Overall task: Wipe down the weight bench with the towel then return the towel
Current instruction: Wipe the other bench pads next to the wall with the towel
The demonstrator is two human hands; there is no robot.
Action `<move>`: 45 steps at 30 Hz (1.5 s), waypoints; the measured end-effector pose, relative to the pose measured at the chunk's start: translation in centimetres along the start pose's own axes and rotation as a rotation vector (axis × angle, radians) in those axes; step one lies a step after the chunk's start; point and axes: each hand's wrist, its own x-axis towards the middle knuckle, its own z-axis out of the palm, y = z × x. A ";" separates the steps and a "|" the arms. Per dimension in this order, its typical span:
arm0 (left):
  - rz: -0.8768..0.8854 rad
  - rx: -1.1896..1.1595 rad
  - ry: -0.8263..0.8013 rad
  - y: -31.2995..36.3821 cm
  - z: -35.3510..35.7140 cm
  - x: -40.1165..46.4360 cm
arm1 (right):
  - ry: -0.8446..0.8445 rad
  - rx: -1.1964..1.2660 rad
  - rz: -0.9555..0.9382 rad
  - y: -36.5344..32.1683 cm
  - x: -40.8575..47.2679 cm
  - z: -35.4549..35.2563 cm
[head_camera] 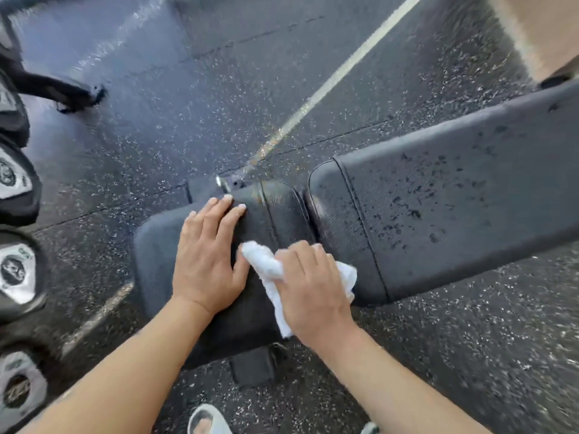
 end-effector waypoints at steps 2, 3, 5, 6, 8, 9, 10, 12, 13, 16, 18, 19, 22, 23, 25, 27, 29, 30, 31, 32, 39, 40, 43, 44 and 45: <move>-0.005 0.011 -0.001 0.1 -0.1 -0.1 | -0.019 0.016 -0.046 0.5 -1.7 -0.3; -0.008 0.007 0.000 0.1 -0.2 -0.1 | -0.021 0.015 -0.053 0.7 -1.6 -0.3; -0.008 -0.006 -0.004 0.1 -0.1 -0.1 | -0.021 -0.002 -0.043 0.7 -0.3 0.0; -0.009 -0.010 -0.005 0.0 -0.1 -0.1 | -0.019 -0.009 -0.034 0.5 0.9 0.3; -0.013 -0.018 -0.002 -0.1 -0.1 -0.2 | 0.000 -0.018 0.006 0.4 4.0 1.0; -0.012 -0.024 0.004 -0.1 -0.1 -0.1 | 0.017 -0.018 0.040 0.2 5.9 1.5; -0.017 -0.026 0.008 -0.1 0.0 0.0 | 0.028 -0.014 0.081 0.0 7.7 1.9; -0.034 -0.033 0.007 -0.3 0.1 0.0 | 0.018 -0.027 0.135 -0.4 10.4 2.6; -0.043 -0.038 0.008 -0.5 0.2 -0.1 | 0.004 -0.040 0.138 -0.6 11.0 2.8; -0.036 -0.049 0.012 -0.5 0.2 -0.2 | -0.013 -0.055 0.125 -0.6 11.4 2.7; -0.036 -0.055 0.008 -0.5 0.1 -0.2 | -0.011 -0.048 0.130 -0.8 11.3 2.6; -0.037 -0.057 0.006 -0.5 0.0 -0.2 | -0.013 -0.051 0.137 -0.9 11.4 2.6; -0.041 -0.068 0.011 -0.4 0.0 -0.2 | -0.025 -0.068 0.129 -0.8 11.5 2.6; -0.041 -0.074 0.013 -0.4 0.1 -0.3 | -0.029 -0.070 0.113 -0.6 11.5 2.5; -0.046 -0.074 0.008 -0.4 -0.1 -0.3 | -0.037 -0.071 0.066 -0.1 11.9 2.7; -0.075 -0.053 0.001 -0.3 -0.2 -0.4 | -0.056 -0.093 0.030 0.1 13.6 3.1; -0.135 -0.012 0.013 0.0 -0.5 -0.7 | -0.129 -0.154 0.016 -0.1 16.1 4.0; -0.173 0.008 0.021 0.1 -0.6 -0.8 | -0.180 -0.195 0.011 -0.4 17.2 4.4; -0.220 0.024 0.031 0.3 -0.6 -1.0 | -0.214 -0.230 -0.001 -0.7 17.8 4.7; -0.281 0.030 0.045 0.5 -0.6 -1.3 | -0.222 -0.251 -0.015 -1.0 17.8 4.8; -0.539 -0.123 0.100 6.4 0.0 -8.3 | -0.170 -0.075 -0.285 -1.0 3.1 0.3; -0.536 -0.141 0.098 7.0 -0.1 -9.1 | -0.213 -0.050 -0.311 -0.7 0.7 -0.6; -0.504 -0.132 0.104 7.9 -0.8 -8.7 | -0.333 0.010 -0.361 1.4 -3.2 -3.7; -0.490 -0.132 0.102 8.1 -1.0 -7.7 | -0.342 0.029 -0.350 2.4 -3.2 -4.9; -0.473 -0.135 0.101 8.4 -1.1 -6.4 | -0.324 0.048 -0.323 3.4 -3.0 -6.1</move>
